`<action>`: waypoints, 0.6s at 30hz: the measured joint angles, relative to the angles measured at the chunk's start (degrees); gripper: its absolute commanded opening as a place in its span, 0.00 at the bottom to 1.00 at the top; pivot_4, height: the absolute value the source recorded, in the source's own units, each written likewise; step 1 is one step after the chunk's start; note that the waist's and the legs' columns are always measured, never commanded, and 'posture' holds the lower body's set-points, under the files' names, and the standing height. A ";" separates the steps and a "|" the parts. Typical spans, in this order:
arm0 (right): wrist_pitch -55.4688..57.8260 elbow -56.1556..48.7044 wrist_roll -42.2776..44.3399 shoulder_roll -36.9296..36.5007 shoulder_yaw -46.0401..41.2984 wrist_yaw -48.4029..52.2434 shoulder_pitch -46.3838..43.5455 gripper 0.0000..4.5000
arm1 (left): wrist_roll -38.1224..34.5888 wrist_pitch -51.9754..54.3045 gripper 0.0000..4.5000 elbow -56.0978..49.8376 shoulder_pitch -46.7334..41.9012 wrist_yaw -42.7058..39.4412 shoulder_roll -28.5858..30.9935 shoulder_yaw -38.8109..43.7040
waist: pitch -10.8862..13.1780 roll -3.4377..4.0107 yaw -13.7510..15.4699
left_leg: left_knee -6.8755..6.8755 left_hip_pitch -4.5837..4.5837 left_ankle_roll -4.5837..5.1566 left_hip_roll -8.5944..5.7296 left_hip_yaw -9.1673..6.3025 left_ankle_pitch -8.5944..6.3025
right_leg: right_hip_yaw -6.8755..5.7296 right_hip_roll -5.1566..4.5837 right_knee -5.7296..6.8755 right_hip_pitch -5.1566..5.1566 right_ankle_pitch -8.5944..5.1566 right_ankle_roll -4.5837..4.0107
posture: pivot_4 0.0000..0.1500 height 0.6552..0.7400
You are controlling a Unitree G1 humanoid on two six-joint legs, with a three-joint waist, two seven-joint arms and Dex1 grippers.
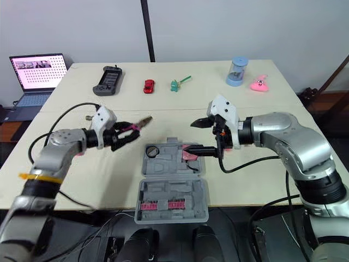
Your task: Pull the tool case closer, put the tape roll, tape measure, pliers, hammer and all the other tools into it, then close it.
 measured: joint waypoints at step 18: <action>-6.49 -3.20 -5.35 7.39 9.57 3.43 2.85 0.87 | -6.61 5.39 0.57 -18.36 0.93 -12.27 4.84 -5.72 | 0.02 0.00 0.41 | 0.04 0.03 0.36 -0.04 -0.06 -0.17 | -0.07 0.15 0.02 0.05 0.02 -0.03 | 1.00 0.22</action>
